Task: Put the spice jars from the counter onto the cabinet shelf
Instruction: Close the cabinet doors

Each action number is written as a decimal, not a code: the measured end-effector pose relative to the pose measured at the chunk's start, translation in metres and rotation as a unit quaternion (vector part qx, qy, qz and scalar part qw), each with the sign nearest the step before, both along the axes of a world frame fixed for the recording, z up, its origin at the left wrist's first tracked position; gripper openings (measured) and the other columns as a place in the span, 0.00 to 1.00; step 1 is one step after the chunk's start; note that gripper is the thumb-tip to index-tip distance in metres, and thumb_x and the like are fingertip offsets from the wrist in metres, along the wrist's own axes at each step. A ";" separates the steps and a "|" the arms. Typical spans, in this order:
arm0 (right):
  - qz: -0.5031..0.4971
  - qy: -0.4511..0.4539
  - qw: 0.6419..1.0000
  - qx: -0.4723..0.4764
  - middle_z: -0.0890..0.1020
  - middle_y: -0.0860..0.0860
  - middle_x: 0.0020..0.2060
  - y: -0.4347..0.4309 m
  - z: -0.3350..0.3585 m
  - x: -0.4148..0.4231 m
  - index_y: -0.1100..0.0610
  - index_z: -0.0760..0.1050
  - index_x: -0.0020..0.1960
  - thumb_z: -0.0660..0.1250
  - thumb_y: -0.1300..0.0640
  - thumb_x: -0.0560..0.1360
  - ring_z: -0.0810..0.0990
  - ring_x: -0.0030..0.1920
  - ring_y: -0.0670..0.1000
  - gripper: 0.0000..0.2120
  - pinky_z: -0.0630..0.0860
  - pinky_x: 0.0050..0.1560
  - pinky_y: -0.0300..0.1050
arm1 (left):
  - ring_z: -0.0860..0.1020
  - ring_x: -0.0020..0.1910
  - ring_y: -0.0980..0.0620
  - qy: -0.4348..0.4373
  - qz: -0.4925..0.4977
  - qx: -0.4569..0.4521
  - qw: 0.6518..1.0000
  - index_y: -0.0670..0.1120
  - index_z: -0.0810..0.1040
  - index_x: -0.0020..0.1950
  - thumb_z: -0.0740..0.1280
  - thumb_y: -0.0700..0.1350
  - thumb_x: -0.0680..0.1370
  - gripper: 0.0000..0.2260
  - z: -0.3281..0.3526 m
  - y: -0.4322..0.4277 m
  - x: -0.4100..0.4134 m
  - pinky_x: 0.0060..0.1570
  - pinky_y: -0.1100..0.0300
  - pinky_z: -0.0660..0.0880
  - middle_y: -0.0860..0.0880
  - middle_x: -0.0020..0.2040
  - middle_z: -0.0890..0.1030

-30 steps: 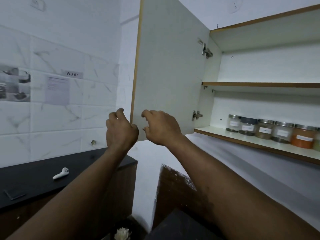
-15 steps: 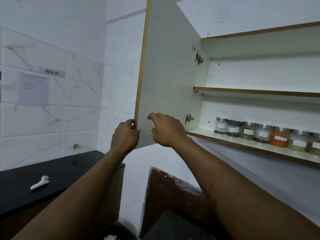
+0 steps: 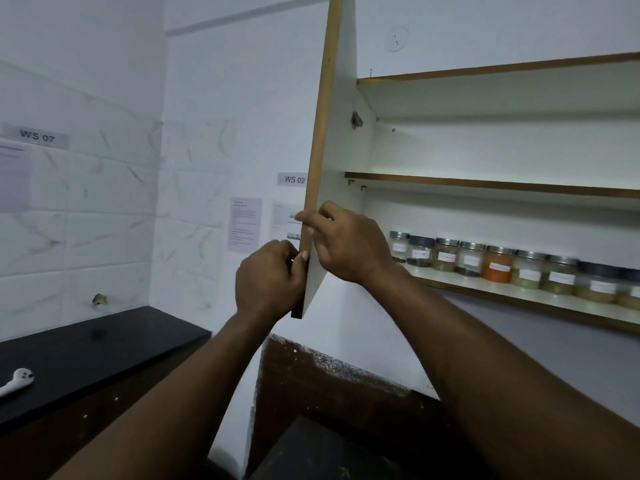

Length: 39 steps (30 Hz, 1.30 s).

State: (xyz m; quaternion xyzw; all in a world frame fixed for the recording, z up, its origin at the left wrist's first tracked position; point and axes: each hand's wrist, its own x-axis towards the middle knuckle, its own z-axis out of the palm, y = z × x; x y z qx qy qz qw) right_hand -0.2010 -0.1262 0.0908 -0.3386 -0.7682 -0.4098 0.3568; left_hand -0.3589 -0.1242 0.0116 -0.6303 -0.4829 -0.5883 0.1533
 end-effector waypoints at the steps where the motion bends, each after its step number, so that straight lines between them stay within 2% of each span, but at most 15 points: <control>1: 0.001 -0.001 1.000 0.007 0.80 0.48 0.47 -0.004 0.001 0.013 0.46 0.79 0.65 0.64 0.51 0.80 0.79 0.38 0.53 0.15 0.76 0.34 0.44 | 0.76 0.33 0.47 0.020 -0.005 0.015 1.000 0.51 0.75 0.39 0.63 0.57 0.80 0.13 0.001 -0.001 0.011 0.32 0.54 0.72 0.52 0.37 0.78; 4: -0.004 0.003 1.000 0.003 0.81 0.49 0.46 -0.012 0.003 0.051 0.48 0.80 0.63 0.63 0.47 0.81 0.80 0.39 0.54 0.14 0.79 0.36 0.48 | 0.78 0.34 0.50 0.054 -0.031 0.044 0.997 0.53 0.80 0.45 0.62 0.59 0.81 0.13 -0.003 -0.001 0.046 0.31 0.55 0.73 0.54 0.40 0.79; 6: -0.019 0.002 1.000 -0.006 0.82 0.50 0.47 -0.016 0.004 0.081 0.49 0.80 0.63 0.62 0.46 0.81 0.81 0.39 0.55 0.15 0.80 0.37 0.49 | 0.82 0.41 0.53 0.046 -0.058 0.043 0.996 0.55 0.82 0.57 0.61 0.62 0.81 0.16 -0.005 0.002 0.074 0.36 0.56 0.77 0.56 0.50 0.83; 9: -0.030 0.009 0.999 -0.003 0.84 0.51 0.47 -0.021 0.001 0.124 0.51 0.80 0.63 0.65 0.48 0.81 0.82 0.39 0.54 0.14 0.80 0.37 0.46 | 0.84 0.50 0.53 0.051 -0.070 0.025 0.996 0.56 0.78 0.70 0.57 0.66 0.82 0.23 -0.009 0.008 0.119 0.40 0.57 0.80 0.57 0.64 0.81; 13: -0.061 0.045 0.997 -0.020 0.84 0.51 0.49 -0.020 -0.008 0.167 0.51 0.79 0.64 0.66 0.49 0.80 0.82 0.42 0.53 0.14 0.81 0.38 0.48 | 0.83 0.54 0.50 0.061 -0.062 0.010 0.996 0.56 0.72 0.75 0.56 0.69 0.81 0.28 -0.013 0.016 0.167 0.41 0.56 0.80 0.57 0.72 0.75; 16: -0.070 0.086 0.993 -0.040 0.85 0.51 0.52 -0.020 -0.012 0.197 0.51 0.79 0.64 0.66 0.50 0.81 0.83 0.46 0.53 0.14 0.82 0.42 0.46 | 0.81 0.62 0.49 0.085 -0.071 -0.002 0.994 0.56 0.64 0.79 0.56 0.69 0.80 0.31 -0.015 0.025 0.201 0.44 0.54 0.80 0.55 0.78 0.67; 19: -0.099 0.105 0.988 -0.063 0.85 0.50 0.54 -0.018 -0.012 0.222 0.50 0.79 0.64 0.66 0.49 0.81 0.83 0.49 0.52 0.13 0.81 0.46 0.45 | 0.74 0.71 0.46 0.098 -0.091 0.000 0.991 0.53 0.59 0.81 0.58 0.68 0.80 0.33 -0.013 0.035 0.234 0.54 0.50 0.80 0.51 0.81 0.63; 23: -0.128 0.121 0.981 -0.085 0.84 0.50 0.55 -0.011 -0.013 0.245 0.50 0.77 0.66 0.64 0.49 0.82 0.83 0.51 0.52 0.13 0.78 0.47 0.43 | 0.65 0.78 0.44 0.089 -0.141 -0.017 0.986 0.52 0.52 0.84 0.56 0.68 0.81 0.36 -0.014 0.051 0.265 0.66 0.46 0.75 0.49 0.84 0.55; 26: -0.157 0.117 0.978 -0.077 0.84 0.51 0.55 -0.003 -0.016 0.261 0.49 0.76 0.66 0.60 0.49 0.83 0.82 0.52 0.53 0.14 0.76 0.45 0.44 | 0.61 0.80 0.42 0.108 -0.171 -0.023 0.979 0.54 0.46 0.85 0.54 0.70 0.81 0.38 -0.021 0.067 0.280 0.68 0.45 0.73 0.51 0.85 0.49; 30: -0.215 0.108 0.967 -0.078 0.84 0.52 0.57 0.007 -0.022 0.281 0.46 0.77 0.69 0.53 0.44 0.82 0.82 0.54 0.54 0.22 0.78 0.48 0.47 | 0.52 0.83 0.41 0.169 -0.180 -0.036 0.968 0.56 0.39 0.84 0.52 0.74 0.79 0.42 -0.030 0.090 0.294 0.72 0.41 0.68 0.50 0.85 0.42; 34: -0.260 0.116 0.955 -0.078 0.83 0.52 0.61 0.026 -0.028 0.301 0.46 0.76 0.72 0.60 0.48 0.83 0.81 0.58 0.56 0.19 0.80 0.51 0.50 | 0.42 0.83 0.39 0.203 -0.187 -0.057 0.959 0.56 0.33 0.83 0.55 0.75 0.78 0.45 -0.037 0.115 0.315 0.77 0.36 0.59 0.49 0.84 0.35; 37: -0.290 0.126 0.944 -0.094 0.81 0.51 0.66 0.042 -0.034 0.311 0.44 0.70 0.76 0.60 0.49 0.84 0.78 0.64 0.55 0.21 0.79 0.55 0.51 | 0.38 0.82 0.37 0.199 -0.187 -0.059 0.960 0.56 0.32 0.82 0.56 0.74 0.77 0.46 -0.041 0.128 0.332 0.77 0.36 0.54 0.49 0.83 0.33; 39: -0.323 0.128 0.933 -0.091 0.80 0.50 0.67 0.051 -0.040 0.316 0.44 0.68 0.78 0.59 0.49 0.84 0.75 0.66 0.55 0.22 0.77 0.52 0.49 | 0.37 0.81 0.36 0.205 -0.186 -0.062 0.959 0.54 0.33 0.83 0.60 0.73 0.77 0.48 -0.042 0.138 0.342 0.76 0.35 0.53 0.48 0.83 0.32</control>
